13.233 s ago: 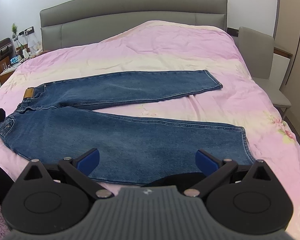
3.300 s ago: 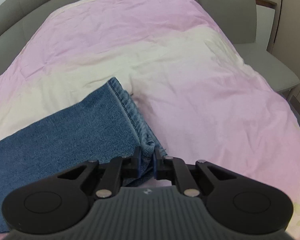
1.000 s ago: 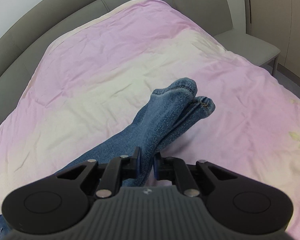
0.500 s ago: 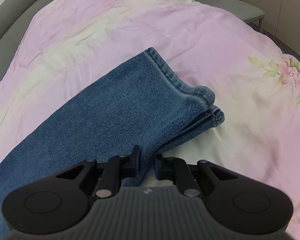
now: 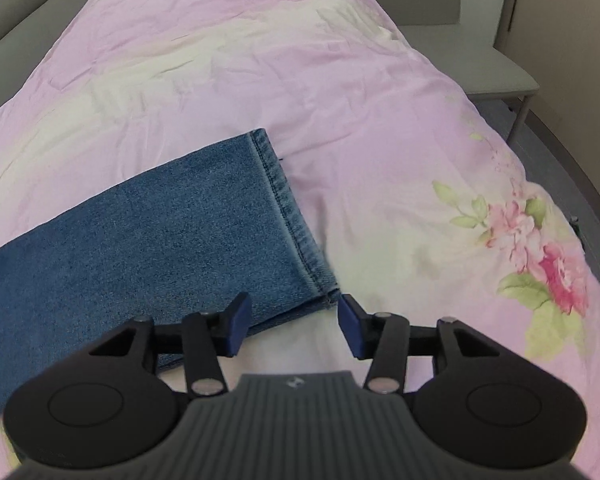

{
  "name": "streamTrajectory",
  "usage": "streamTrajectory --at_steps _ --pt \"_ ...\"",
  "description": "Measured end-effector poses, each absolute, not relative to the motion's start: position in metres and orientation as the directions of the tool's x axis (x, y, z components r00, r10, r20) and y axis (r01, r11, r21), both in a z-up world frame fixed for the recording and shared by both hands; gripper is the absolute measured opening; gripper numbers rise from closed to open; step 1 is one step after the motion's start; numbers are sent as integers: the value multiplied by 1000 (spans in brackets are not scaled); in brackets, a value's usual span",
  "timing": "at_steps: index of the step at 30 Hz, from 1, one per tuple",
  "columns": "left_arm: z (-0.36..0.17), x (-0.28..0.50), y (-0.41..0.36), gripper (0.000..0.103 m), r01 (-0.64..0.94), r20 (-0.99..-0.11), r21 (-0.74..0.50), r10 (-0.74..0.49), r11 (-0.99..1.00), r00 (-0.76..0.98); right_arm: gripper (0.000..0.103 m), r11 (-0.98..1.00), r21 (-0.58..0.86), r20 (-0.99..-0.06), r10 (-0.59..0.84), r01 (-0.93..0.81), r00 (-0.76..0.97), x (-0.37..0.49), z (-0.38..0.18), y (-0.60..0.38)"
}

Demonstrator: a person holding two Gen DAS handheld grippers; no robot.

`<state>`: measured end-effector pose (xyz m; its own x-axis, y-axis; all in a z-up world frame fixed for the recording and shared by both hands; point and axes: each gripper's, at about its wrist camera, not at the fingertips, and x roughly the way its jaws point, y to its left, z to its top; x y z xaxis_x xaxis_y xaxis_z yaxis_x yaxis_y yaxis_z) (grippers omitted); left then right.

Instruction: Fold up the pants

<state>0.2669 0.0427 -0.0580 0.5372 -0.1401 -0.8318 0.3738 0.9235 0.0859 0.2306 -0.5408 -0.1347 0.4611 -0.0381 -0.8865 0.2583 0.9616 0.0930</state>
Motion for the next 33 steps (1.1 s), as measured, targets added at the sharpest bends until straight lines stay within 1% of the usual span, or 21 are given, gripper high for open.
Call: streamTrajectory --at_steps 3,4,5,6,9,12,19,27,30,33 --pt "-74 271 -9 6 475 -848 85 -186 876 496 47 996 15 -887 -26 85 461 237 -130 -532" --pt "-80 271 -26 6 507 -854 89 -196 858 482 49 1000 -11 -887 -21 24 461 239 -129 -527" --pt "-87 272 -45 6 540 -860 90 -208 837 466 54 999 -31 -887 -14 -29 462 240 -129 -524" --pt "-94 272 -62 6 570 -866 87 -222 817 449 56 996 -49 -886 -7 -80 464 241 -130 -521" --pt "-112 270 -110 6 643 -880 77 -252 762 403 57 987 -52 -896 23 -155 444 249 -136 -521" --pt "-133 270 -150 7 702 -895 62 -272 710 354 57 990 -5 -903 57 -143 426 261 -141 -533" --pt "-174 275 -211 7 804 -940 51 -243 592 238 58 988 128 -916 153 -90 372 286 -159 -557" --pt "-198 282 -233 5 850 -961 66 -197 523 196 58 961 270 -916 274 -55 294 307 -199 -582" --pt "-207 283 -237 2 856 -963 62 -194 513 186 60 942 336 -904 328 -18 275 315 -217 -593" --pt "-213 286 -237 2 854 -964 45 -203 519 175 59 919 395 -887 376 17 267 320 -228 -601"
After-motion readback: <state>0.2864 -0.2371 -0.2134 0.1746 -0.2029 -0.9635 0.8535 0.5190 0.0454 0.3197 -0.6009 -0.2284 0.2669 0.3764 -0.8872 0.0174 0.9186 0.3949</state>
